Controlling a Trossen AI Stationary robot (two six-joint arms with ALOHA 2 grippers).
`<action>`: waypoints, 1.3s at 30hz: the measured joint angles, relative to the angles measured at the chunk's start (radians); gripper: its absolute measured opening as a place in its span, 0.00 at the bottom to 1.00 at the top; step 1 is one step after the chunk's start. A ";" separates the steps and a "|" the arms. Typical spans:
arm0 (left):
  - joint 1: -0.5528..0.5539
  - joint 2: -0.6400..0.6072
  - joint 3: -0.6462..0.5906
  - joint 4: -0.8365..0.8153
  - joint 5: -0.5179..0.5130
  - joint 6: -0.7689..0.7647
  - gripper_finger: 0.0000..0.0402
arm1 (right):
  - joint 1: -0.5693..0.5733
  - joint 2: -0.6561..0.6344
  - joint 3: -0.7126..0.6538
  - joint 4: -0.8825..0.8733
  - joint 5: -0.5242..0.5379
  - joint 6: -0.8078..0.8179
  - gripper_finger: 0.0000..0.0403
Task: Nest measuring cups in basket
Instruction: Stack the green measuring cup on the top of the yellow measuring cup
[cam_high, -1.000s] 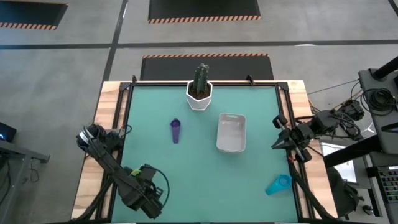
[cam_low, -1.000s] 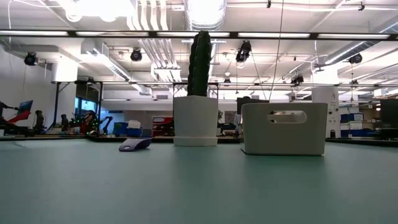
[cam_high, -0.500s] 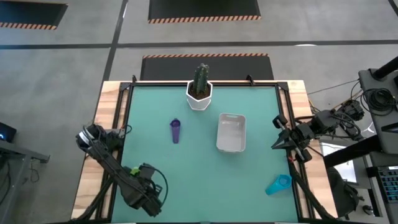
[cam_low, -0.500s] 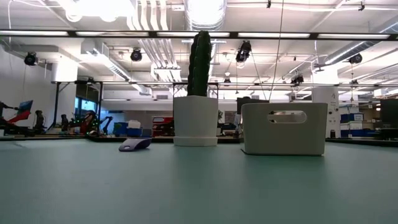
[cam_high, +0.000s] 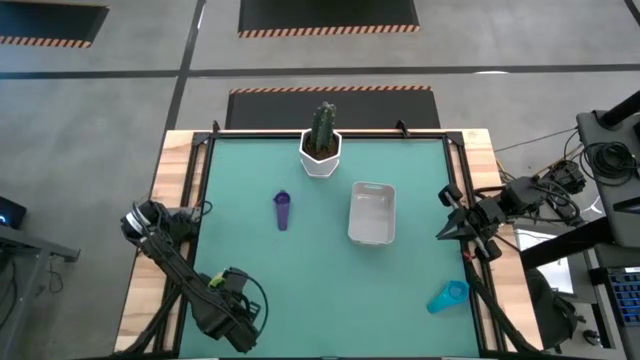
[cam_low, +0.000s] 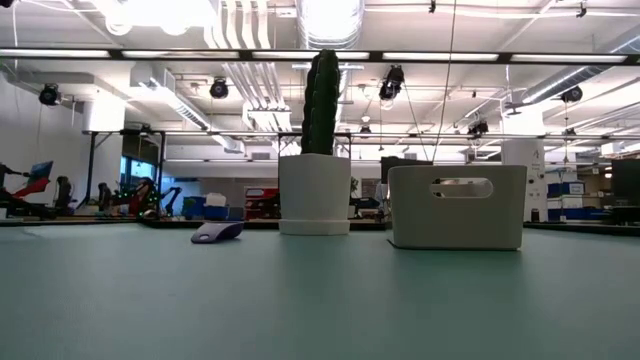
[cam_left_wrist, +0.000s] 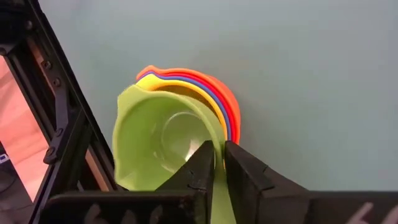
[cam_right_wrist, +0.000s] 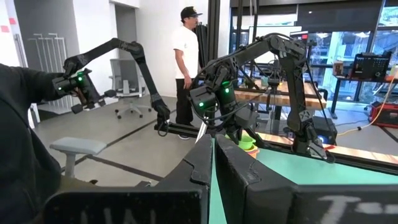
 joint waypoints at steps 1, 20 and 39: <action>0.000 0.000 0.000 0.000 0.000 0.000 0.06 | 0.000 0.000 0.000 0.000 0.000 0.000 0.02; -0.001 0.001 0.008 0.070 0.026 0.139 0.19 | 0.000 0.000 0.000 0.000 0.000 0.001 0.02; -0.009 0.096 0.007 0.219 0.184 0.341 0.10 | 0.000 0.000 0.000 0.000 0.000 0.009 0.02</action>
